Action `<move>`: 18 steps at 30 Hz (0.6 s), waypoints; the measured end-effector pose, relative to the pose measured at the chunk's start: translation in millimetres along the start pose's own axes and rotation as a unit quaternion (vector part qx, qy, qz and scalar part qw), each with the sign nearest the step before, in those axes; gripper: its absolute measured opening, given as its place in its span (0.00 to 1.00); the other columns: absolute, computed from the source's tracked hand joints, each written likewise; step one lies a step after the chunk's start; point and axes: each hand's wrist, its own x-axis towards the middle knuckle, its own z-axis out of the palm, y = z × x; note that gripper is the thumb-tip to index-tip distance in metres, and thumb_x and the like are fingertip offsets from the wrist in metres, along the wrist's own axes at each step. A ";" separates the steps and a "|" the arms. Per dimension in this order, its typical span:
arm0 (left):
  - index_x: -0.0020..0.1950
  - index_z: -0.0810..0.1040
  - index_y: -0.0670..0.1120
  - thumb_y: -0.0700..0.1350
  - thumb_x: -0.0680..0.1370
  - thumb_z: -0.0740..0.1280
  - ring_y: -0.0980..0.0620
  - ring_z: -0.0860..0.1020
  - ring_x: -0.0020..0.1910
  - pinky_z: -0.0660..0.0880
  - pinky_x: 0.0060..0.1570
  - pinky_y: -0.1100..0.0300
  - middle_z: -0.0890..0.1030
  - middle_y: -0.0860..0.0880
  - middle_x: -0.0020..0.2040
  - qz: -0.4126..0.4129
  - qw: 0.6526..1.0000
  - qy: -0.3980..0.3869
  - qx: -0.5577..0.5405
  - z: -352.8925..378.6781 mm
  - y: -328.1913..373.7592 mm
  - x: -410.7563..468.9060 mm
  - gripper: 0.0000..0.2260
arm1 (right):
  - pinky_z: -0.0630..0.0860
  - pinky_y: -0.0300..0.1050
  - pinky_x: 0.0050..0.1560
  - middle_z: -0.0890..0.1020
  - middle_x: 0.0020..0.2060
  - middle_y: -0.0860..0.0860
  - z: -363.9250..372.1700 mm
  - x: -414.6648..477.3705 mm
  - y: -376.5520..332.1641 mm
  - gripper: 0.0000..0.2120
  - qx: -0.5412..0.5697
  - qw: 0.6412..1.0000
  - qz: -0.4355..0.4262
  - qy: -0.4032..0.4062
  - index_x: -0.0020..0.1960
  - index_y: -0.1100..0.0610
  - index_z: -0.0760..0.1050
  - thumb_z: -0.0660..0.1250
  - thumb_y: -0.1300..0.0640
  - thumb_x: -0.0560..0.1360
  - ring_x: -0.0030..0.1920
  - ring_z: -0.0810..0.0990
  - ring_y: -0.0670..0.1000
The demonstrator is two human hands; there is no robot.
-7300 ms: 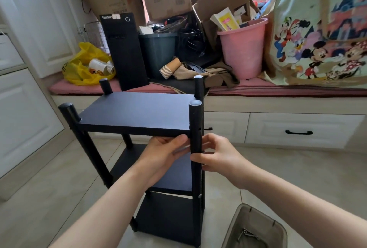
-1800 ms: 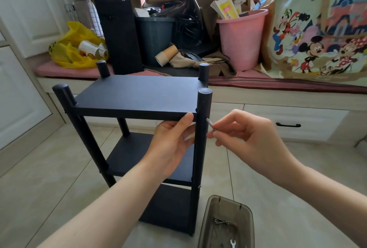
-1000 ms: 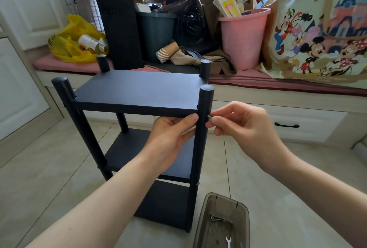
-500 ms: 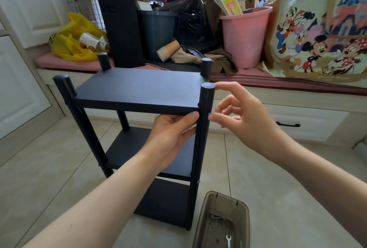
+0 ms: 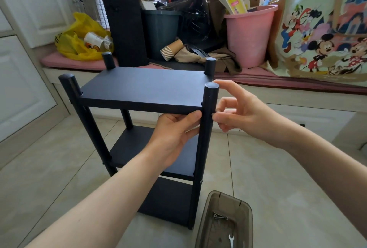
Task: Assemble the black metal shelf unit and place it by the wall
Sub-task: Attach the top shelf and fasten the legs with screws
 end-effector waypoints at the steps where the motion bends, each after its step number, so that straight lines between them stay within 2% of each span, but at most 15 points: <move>1: 0.60 0.81 0.38 0.43 0.73 0.69 0.42 0.83 0.59 0.79 0.61 0.47 0.84 0.40 0.58 -0.001 1.000 -0.001 0.001 -0.5 0.4 0.3 0.17 | 0.80 0.45 0.44 0.77 0.36 0.50 -0.3 0.4 0.2 0.28 -0.004 1.000 0.000 0.000 0.71 0.44 0.65 0.68 0.65 0.77 0.36 0.79 0.50; 4: 0.61 0.80 0.38 0.43 0.74 0.69 0.42 0.83 0.60 0.79 0.61 0.46 0.84 0.40 0.58 -0.003 1.000 -0.007 0.002 -2.2 1.3 1.2 0.17 | 0.80 0.47 0.45 0.80 0.35 0.47 -1.1 1.0 0.8 0.27 -0.025 1.000 0.001 0.011 0.71 0.47 0.66 0.69 0.62 0.76 0.37 0.79 0.49; 8: 0.61 0.80 0.38 0.42 0.74 0.69 0.43 0.82 0.60 0.79 0.60 0.48 0.84 0.41 0.58 -0.002 1.000 -0.017 0.004 -2.1 1.9 0.4 0.17 | 0.80 0.46 0.45 0.83 0.38 0.51 1.6 -0.9 1.4 0.24 -0.067 0.997 -0.014 0.045 0.69 0.51 0.71 0.71 0.61 0.75 0.37 0.80 0.50; 13: 0.58 0.81 0.40 0.42 0.74 0.69 0.44 0.83 0.58 0.80 0.59 0.49 0.86 0.42 0.56 0.002 1.000 -0.023 0.006 -1.0 2.5 -0.8 0.14 | 0.81 0.48 0.47 0.83 0.40 0.49 3.7 -4.3 -0.1 0.27 -0.126 0.989 -0.037 0.068 0.71 0.50 0.71 0.72 0.60 0.74 0.38 0.82 0.49; 18: 0.59 0.81 0.40 0.42 0.74 0.69 0.43 0.83 0.59 0.79 0.60 0.48 0.85 0.41 0.57 0.007 1.000 -0.026 0.009 -2.7 1.1 -1.4 0.14 | 0.78 0.41 0.46 0.81 0.41 0.42 9.1 -10.5 0.0 0.28 -0.214 0.968 -0.082 0.099 0.72 0.53 0.71 0.73 0.58 0.73 0.43 0.79 0.45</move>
